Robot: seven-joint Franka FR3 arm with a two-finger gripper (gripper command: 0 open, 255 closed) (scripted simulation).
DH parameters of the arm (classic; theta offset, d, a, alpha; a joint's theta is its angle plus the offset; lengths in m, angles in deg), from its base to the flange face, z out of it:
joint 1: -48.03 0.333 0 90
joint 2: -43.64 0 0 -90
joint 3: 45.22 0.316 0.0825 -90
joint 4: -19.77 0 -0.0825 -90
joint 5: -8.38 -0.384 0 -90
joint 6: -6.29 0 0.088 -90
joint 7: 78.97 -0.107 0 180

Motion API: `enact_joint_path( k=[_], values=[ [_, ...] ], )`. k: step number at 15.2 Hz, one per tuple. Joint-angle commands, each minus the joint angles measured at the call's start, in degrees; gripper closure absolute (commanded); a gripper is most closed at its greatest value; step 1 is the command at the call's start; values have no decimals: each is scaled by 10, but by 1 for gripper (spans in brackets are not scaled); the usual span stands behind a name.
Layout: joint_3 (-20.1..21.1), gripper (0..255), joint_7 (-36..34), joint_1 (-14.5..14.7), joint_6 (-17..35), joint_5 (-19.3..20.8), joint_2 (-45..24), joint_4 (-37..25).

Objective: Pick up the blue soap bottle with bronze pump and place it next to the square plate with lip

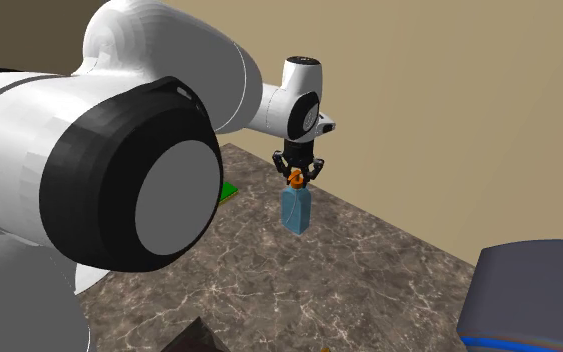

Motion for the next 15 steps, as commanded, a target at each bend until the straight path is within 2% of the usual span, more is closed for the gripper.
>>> enact_joint_path(
  k=[1,15],
  values=[
    [0,255,-1,0,-7,0,3,-4],
    [-1,255,-7,0,-107,5,29,-78]
  ],
)
